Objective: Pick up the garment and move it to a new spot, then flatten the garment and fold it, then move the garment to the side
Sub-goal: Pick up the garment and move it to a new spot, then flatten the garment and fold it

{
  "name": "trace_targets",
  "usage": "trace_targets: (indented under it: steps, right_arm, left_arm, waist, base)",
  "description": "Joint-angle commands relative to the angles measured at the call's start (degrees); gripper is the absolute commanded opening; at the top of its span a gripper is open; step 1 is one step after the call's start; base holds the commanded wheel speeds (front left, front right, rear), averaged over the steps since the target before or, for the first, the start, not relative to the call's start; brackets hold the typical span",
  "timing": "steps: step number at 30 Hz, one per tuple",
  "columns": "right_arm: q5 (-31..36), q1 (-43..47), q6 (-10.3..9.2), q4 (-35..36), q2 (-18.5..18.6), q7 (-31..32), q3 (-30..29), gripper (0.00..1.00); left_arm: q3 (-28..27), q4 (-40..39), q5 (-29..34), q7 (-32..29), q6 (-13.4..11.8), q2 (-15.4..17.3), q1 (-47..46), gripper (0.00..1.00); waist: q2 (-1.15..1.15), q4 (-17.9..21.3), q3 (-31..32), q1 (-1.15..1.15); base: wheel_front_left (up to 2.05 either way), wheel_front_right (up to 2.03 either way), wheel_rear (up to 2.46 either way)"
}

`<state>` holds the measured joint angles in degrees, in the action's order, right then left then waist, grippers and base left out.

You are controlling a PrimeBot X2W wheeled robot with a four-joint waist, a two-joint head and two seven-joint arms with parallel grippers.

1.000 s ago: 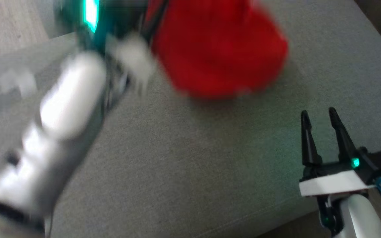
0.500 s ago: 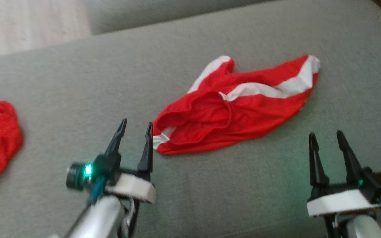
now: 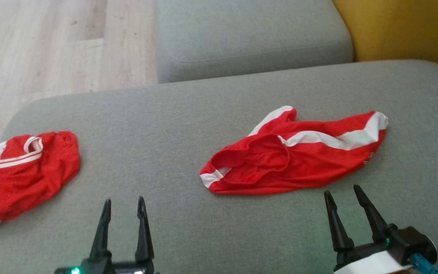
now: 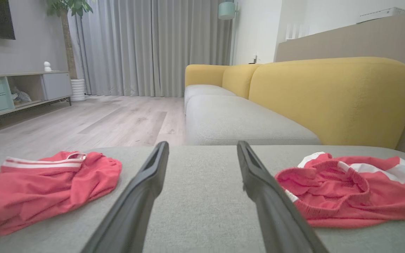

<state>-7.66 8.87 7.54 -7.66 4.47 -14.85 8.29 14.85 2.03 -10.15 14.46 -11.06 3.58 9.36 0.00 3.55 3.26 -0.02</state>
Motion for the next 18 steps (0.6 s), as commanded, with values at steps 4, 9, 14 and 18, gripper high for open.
trace_targets:
  steps: [4, 9, 14, 18]
  right_arm:
    - [-1.2, -1.5, -0.05, 2.0, 0.4, -0.2, 0.5, 1.0]
    - [-1.5, -1.4, -0.05, 1.5, -0.2, -0.2, -0.6, 1.0]
    - [-1.7, -1.7, -0.05, 1.3, -0.6, -0.2, -1.2, 1.0]
    - [-1.7, -1.7, -0.05, 1.0, -0.7, -0.2, -1.2, 1.0]
  left_arm:
    - [-1.9, -2.4, 1.3, 0.5, 0.6, -0.7, 0.3, 1.0]
    - [-1.4, -1.9, 1.2, 0.5, 1.0, -0.7, 0.8, 1.0]
    - [-1.0, -1.3, 1.4, 0.5, 1.3, -0.7, 0.3, 1.0]
    - [-0.7, -1.3, 1.2, 0.5, 1.2, -0.7, 0.1, 1.0]
  waist:
    - [0.0, -1.3, 0.8, 0.02]
    - [0.0, -2.2, 1.1, 0.02]
    - [0.0, -2.9, 0.8, 0.02]
    - [0.0, -3.2, 0.7, 0.02]
  base:
    - [0.0, 0.0, 0.0]
    - [0.0, 0.0, 0.0]
    - [0.0, 0.0, 0.0]
    - [0.0, 0.0, 0.0]
